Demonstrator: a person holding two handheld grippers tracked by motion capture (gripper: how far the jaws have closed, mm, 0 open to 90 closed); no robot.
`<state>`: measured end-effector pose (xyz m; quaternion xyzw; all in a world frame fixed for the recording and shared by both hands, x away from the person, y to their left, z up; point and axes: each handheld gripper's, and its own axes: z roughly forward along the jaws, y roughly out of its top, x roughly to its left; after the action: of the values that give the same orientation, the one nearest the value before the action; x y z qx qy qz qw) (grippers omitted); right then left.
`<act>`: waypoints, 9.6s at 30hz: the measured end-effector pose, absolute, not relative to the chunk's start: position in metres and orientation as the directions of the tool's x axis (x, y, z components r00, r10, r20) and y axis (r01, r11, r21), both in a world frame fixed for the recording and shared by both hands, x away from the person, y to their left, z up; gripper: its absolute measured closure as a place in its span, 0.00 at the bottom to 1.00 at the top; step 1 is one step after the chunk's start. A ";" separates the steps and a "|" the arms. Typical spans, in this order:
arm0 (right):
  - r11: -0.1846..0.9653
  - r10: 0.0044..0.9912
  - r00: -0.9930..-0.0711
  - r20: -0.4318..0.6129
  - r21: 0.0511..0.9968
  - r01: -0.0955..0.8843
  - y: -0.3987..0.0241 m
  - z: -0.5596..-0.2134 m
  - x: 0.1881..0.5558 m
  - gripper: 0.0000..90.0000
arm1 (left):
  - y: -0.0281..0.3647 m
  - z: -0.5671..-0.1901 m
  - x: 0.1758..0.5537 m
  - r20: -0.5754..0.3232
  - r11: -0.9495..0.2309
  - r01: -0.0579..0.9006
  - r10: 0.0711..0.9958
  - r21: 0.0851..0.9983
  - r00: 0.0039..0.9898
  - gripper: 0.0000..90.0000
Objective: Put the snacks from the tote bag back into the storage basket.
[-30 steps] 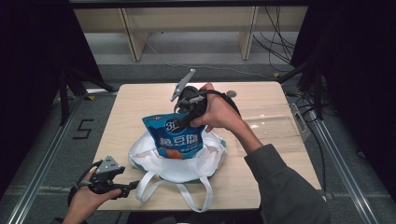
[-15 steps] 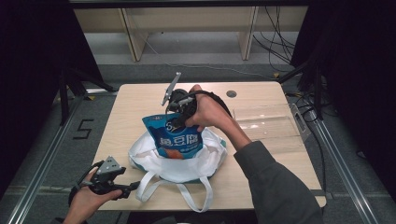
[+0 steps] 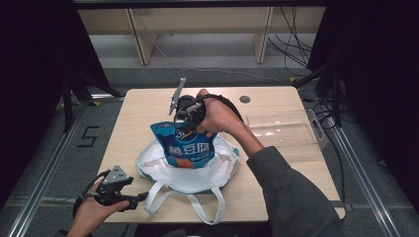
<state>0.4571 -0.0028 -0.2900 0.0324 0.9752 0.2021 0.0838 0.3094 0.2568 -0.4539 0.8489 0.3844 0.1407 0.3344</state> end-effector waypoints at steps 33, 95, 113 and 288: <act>0.894 0.135 -0.956 -0.262 0.447 0.004 -0.046 -0.166 0.432 1.00 | 0.258 -0.457 0.311 -0.035 -0.436 0.580 0.778 0.688 0.627 0.26; 0.802 0.547 -0.804 -0.232 0.421 0.424 -0.246 -0.205 0.509 1.00 | 0.258 -0.459 0.314 -0.025 -0.474 0.581 0.761 0.662 0.648 0.26; 0.795 0.544 -0.818 -0.185 0.424 0.433 -0.250 -0.240 0.516 1.00 | 0.256 -0.460 0.315 -0.015 -0.472 0.574 0.763 0.669 0.646 0.26; 0.416 0.778 -0.625 0.057 0.699 0.582 -0.246 -0.387 0.390 0.41 | 0.257 -0.457 0.314 -0.007 -0.499 0.561 0.743 0.660 0.669 0.25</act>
<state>0.3898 -0.2459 -0.3871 0.4097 0.8298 0.3523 0.1395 0.3136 0.2569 -0.4569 0.8543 0.3817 0.1403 0.3238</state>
